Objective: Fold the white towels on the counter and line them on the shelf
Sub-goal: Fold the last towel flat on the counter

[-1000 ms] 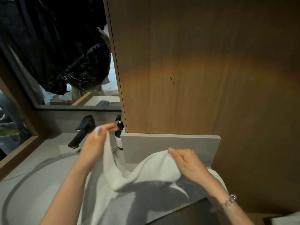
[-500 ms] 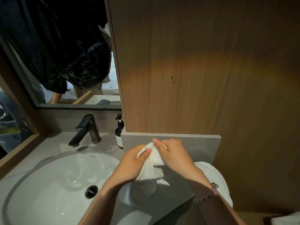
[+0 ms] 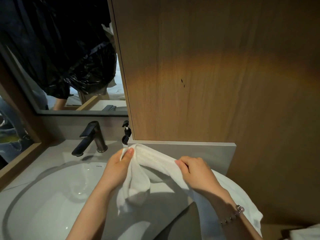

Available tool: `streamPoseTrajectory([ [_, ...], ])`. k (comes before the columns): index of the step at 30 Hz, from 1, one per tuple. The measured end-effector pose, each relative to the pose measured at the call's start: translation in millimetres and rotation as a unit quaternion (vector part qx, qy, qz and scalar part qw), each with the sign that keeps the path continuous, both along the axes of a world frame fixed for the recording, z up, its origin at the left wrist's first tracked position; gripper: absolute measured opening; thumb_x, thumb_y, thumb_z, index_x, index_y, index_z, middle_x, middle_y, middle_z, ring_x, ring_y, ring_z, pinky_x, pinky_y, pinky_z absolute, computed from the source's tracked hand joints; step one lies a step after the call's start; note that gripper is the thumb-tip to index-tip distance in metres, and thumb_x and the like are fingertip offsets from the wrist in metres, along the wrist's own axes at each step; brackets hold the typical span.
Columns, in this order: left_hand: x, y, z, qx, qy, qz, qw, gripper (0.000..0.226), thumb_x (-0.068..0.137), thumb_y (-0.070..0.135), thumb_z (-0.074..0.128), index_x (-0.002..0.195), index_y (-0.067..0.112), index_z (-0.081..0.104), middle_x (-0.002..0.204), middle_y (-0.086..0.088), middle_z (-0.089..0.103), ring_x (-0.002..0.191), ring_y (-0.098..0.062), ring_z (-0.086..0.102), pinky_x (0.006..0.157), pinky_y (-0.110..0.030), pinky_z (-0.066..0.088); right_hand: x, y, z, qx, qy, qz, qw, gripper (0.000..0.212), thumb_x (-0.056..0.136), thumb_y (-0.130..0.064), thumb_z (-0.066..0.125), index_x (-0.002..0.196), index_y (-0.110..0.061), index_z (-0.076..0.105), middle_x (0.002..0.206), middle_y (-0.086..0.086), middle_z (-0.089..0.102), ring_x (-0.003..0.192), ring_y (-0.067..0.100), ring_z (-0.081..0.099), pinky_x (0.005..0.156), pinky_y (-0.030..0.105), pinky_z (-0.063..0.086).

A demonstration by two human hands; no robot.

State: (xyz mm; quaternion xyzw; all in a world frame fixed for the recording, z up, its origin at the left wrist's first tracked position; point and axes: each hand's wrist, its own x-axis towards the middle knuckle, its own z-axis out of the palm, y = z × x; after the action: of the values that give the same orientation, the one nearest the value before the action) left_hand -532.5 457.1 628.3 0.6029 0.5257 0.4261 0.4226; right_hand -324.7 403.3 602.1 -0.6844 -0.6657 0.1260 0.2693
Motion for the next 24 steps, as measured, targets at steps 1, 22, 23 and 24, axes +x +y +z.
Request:
streamPoseTrajectory([
  [1, -3, 2, 1, -0.006, 0.000, 0.003, 1.000, 0.024, 0.099, 0.027, 0.043, 0.085, 0.023, 0.062, 0.085, 0.005, 0.065, 0.079, -0.008, 0.058, 0.066, -0.021, 0.042, -1, -1, 0, 0.008, -0.013, -0.010, 1.000, 0.036, 0.100, -0.035, 0.036, 0.084, -0.013, 0.059, 0.079, 0.000, 0.061, 0.077, 0.020, 0.054, 0.068, 0.032, 0.039],
  [22, 7, -3, -3, 0.240, 0.153, -0.195, 0.939, 0.030, 0.096, 0.027, 0.043, 0.123, 0.040, 0.045, 0.128, 0.030, 0.043, 0.121, 0.020, 0.034, 0.099, 0.002, 0.022, -24, 13, 14, 0.115, 0.158, 0.079, 0.977, 0.037, 0.097, -0.021, 0.048, 0.063, -0.035, 0.045, 0.059, -0.017, 0.050, 0.058, 0.005, 0.042, 0.057, 0.022, 0.031],
  [23, 12, -3, -3, 0.241, 0.160, -0.219, 0.932, 0.032, 0.096, 0.028, 0.043, 0.125, 0.042, 0.044, 0.130, 0.028, 0.044, 0.123, 0.017, 0.035, 0.101, 0.000, 0.022, -26, 13, 16, 0.118, 0.162, 0.091, 0.975, 0.038, 0.097, -0.020, 0.048, 0.063, -0.037, 0.046, 0.059, -0.018, 0.051, 0.059, 0.004, 0.044, 0.058, 0.021, 0.032],
  [24, 16, -3, -4, 0.236, 0.161, -0.240, 0.928, 0.033, 0.096, 0.028, 0.044, 0.127, 0.040, 0.045, 0.130, 0.026, 0.046, 0.123, 0.013, 0.038, 0.102, -0.002, 0.025, -27, 13, 19, 0.121, 0.172, 0.101, 0.972, 0.039, 0.097, -0.018, 0.049, 0.064, -0.039, 0.047, 0.059, -0.020, 0.052, 0.059, 0.003, 0.045, 0.058, 0.018, 0.032],
])
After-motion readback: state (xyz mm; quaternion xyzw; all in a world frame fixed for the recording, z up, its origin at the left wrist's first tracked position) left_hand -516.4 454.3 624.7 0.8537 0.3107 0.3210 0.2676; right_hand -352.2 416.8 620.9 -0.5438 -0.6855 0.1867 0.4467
